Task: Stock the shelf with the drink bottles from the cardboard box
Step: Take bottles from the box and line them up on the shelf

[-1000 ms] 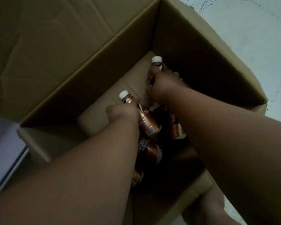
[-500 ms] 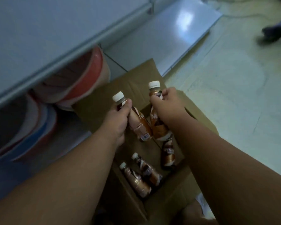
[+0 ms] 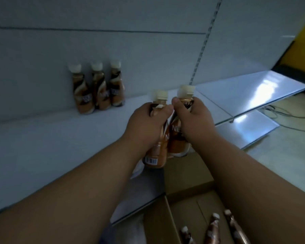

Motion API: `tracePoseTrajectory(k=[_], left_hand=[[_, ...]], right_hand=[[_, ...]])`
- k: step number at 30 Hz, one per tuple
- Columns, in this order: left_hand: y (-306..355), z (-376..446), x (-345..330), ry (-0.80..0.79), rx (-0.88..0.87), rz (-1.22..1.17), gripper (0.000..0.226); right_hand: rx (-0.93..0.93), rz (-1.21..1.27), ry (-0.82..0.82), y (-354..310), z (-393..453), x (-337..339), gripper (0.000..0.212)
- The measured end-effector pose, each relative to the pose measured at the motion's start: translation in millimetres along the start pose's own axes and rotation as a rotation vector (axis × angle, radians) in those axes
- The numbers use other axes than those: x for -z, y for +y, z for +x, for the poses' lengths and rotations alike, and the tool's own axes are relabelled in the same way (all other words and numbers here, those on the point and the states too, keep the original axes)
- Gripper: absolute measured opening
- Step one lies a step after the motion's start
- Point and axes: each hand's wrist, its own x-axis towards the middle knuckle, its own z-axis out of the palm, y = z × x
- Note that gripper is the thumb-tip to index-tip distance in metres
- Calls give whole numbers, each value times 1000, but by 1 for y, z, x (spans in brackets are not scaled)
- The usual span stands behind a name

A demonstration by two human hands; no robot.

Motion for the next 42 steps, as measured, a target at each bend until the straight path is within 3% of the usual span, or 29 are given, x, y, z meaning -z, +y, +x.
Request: tracePoseTrajectory(k=[6, 9, 13, 16, 19, 21, 25, 31, 35, 38, 42], left_hand=[[8, 44, 28, 54, -90, 112, 13], [5, 73, 30, 24, -113, 269, 31], [8, 112, 37, -2, -141, 527, 43], [14, 138, 46, 15, -120, 630, 36], [19, 157, 45, 67, -222, 893, 28], [21, 169, 40, 101, -298, 945, 23], [16, 189, 41, 45, -360, 1057, 34], [17, 206, 42, 67, -268, 1192, 36], [20, 208, 40, 89, -361, 1431, 32], [23, 205, 36, 112, -392, 1610, 35], [25, 193, 37, 130, -475, 1605, 47]], right_hand=[[30, -17, -84, -22, 40, -18, 30], [37, -111, -189, -15, 66, -24, 25], [29, -388, -191, -3, 103, -34, 48], [1, -360, -213, 1, 127, -43, 40], [10, -360, -211, -1, 149, -56, 35], [10, -362, -188, -5, 165, -64, 34], [6, -340, -222, -10, 189, -81, 29], [34, -326, -217, -9, 208, -103, 29], [59, -303, -202, -4, 213, -109, 27], [80, -294, -217, -1, 210, -105, 38], [125, -344, -243, 6, 198, -87, 62]])
